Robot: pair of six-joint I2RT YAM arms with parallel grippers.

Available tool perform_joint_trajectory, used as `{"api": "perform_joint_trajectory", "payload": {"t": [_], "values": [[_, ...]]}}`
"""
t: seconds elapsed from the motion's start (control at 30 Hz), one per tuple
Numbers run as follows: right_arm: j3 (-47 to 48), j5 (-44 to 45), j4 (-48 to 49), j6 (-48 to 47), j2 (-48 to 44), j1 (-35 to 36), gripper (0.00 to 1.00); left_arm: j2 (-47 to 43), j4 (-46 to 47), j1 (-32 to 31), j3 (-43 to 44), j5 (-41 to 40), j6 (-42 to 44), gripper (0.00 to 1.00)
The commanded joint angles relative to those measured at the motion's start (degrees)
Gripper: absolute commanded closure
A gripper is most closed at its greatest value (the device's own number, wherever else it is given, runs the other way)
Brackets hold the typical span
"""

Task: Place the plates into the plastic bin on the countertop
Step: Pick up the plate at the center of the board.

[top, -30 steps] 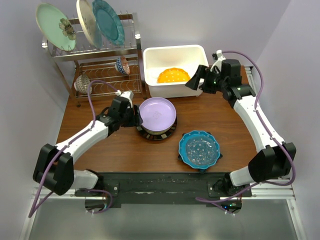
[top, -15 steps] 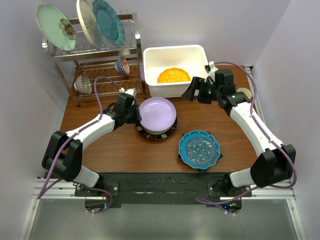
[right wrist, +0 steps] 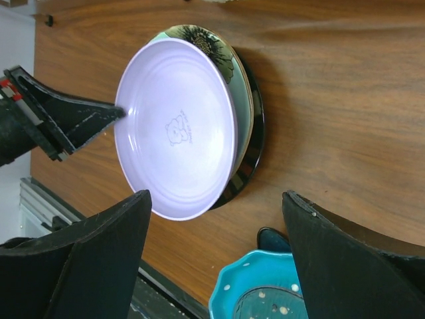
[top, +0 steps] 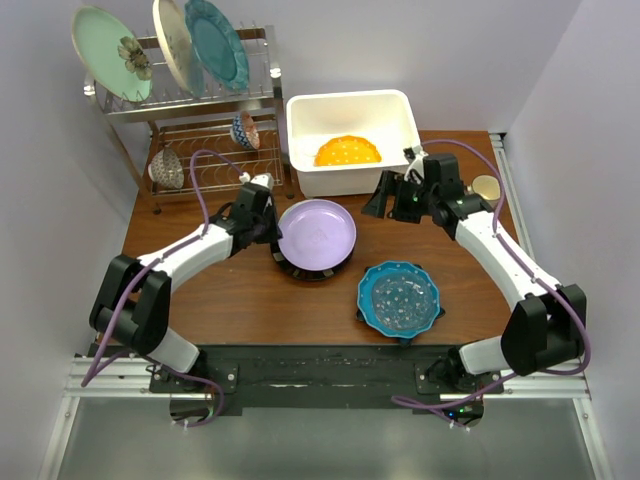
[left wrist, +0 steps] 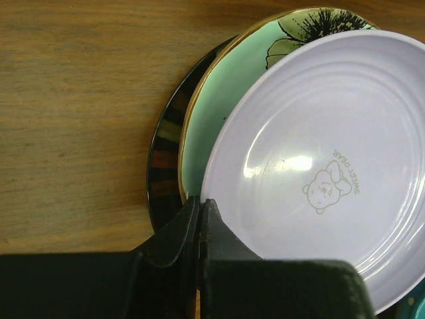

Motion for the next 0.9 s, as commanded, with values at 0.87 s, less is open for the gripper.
{"api": "perform_joint_trajectory", "payload": {"t": [0.87], "values": [[-9.86, -10.62, 15.39, 4.58, 4.43, 1.68, 0.25, -10.82, 3.17, 3.33, -2.41, 7.73, -2.86, 1.0]]}}
